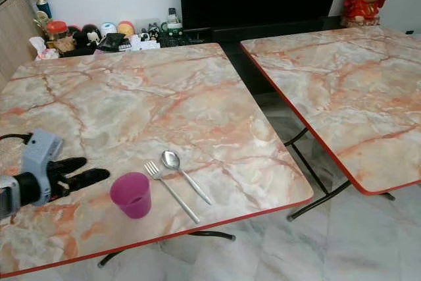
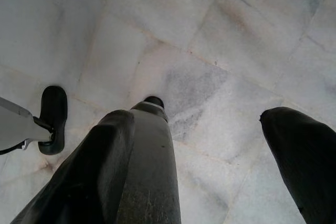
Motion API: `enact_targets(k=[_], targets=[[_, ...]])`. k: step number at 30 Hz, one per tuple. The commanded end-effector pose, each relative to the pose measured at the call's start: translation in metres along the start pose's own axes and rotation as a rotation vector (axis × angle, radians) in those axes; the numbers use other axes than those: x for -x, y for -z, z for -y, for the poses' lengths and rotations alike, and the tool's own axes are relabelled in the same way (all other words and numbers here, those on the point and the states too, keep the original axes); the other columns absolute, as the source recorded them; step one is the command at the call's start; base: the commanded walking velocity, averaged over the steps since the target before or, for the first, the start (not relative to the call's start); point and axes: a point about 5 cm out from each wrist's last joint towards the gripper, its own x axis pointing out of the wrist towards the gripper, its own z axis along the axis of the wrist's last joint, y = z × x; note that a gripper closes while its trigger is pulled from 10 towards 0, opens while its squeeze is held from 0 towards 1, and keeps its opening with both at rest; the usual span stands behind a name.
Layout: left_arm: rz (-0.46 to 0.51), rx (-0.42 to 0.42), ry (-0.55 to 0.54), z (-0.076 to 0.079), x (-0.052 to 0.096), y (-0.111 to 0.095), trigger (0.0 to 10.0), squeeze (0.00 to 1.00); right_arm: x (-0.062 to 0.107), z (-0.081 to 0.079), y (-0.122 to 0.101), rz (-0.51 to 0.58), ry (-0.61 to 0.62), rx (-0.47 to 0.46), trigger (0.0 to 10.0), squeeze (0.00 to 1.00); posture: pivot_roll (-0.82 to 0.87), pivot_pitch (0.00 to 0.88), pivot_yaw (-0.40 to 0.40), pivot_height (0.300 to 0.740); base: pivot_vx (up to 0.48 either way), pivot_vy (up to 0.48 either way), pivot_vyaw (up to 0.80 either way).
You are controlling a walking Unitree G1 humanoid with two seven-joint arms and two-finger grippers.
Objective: Setting the table
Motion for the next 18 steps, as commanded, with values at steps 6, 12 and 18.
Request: enact_targets(k=[6,12,18], targets=[[-0.022,0.001,0.059,0.014,-0.008,0.001,10.0,0.00,0.004,-0.008,0.024,-0.093,-0.024,0.023,10.0,0.00,0.07,0.078,0.035,0.740,0.000,0.000,0.00],[-0.018,-0.034,0.102,0.021,-0.014,-0.001,10.0,0.00,0.004,-0.007,0.024,-0.094,-0.020,0.026,10.0,0.00,0.06,0.079,0.033,0.740,0.000,0.000,0.00],[-0.019,-0.049,0.107,0.022,-0.018,-0.003,10.0,0.00,0.004,-0.004,0.024,-0.093,-0.015,0.026,10.0,0.00,0.05,0.081,0.030,0.740,0.000,0.000,0.00]])
